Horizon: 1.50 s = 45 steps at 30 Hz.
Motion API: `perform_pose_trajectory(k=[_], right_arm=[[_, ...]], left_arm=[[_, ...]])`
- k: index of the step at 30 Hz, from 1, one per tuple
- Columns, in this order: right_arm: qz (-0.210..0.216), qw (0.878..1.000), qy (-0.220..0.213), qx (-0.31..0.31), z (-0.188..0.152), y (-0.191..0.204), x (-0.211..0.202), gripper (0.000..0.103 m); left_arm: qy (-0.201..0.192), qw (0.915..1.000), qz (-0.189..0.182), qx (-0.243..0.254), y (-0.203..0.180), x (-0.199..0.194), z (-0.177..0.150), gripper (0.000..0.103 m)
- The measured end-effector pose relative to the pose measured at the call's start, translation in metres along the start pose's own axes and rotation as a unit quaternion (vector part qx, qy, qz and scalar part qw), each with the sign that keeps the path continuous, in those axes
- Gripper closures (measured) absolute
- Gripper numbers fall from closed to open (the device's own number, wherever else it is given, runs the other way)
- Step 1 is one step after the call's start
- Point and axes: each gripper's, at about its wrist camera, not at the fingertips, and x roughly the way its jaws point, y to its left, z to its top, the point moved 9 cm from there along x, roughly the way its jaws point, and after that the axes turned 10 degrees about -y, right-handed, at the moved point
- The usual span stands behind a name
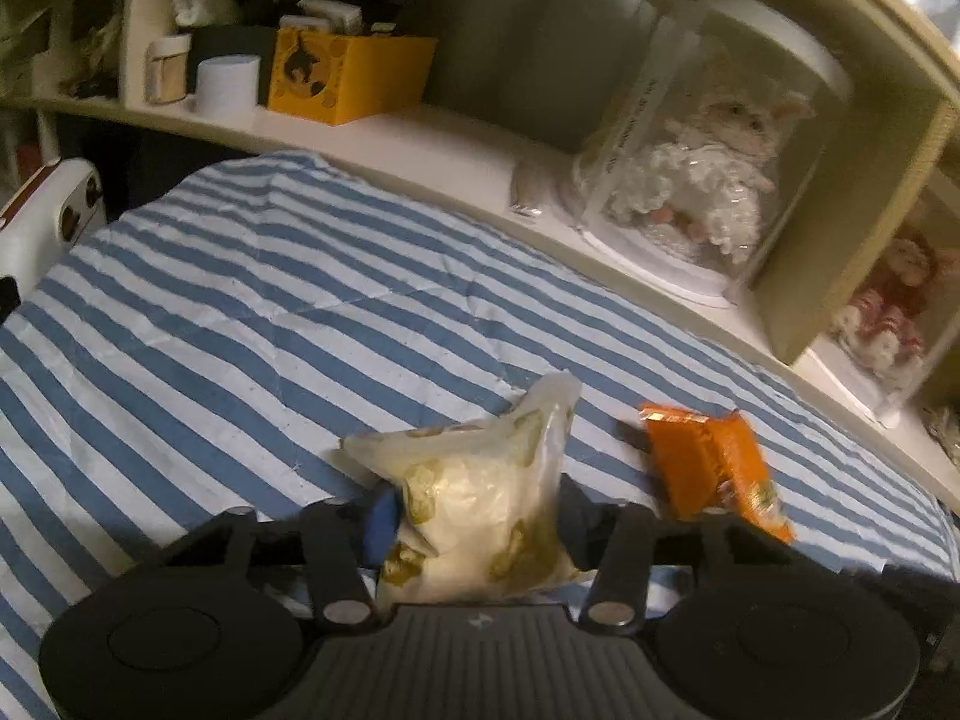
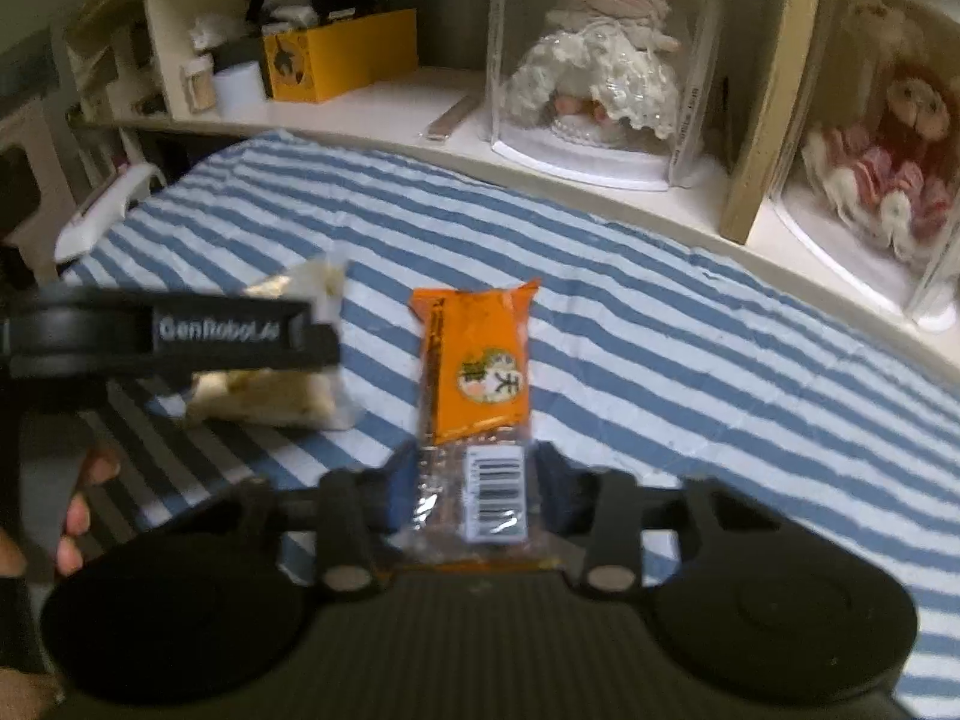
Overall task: Organize snacks
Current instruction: 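Carry the cream pouch and orange bar into the tray and open both grippers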
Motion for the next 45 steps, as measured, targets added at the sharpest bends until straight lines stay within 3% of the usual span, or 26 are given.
perform_pose_trajectory(k=[13, 21, 35, 45], right_arm=[[-0.023, 0.998, -0.06, 0.028, 0.026, -0.023, -0.096, 0.064], [-0.037, 0.995, -0.073, 0.056, 0.015, -0.03, -0.168, 0.064], [-0.048, 0.991, -0.075, 0.095, -0.039, -0.057, -0.253, 0.063], [-0.073, 0.989, -0.069, 0.106, -0.083, -0.09, -0.289, 0.063]], left_arm=[[-0.029, 0.9961, -0.066, 0.051, -0.021, -0.101, 0.017, 0.053], [-0.034, 0.9913, -0.103, 0.074, -0.044, -0.161, 0.017, 0.053], [0.008, 0.9782, -0.174, 0.113, -0.089, -0.22, -0.04, 0.053], [0.063, 0.9596, -0.232, 0.146, -0.132, -0.252, -0.108, 0.053]])
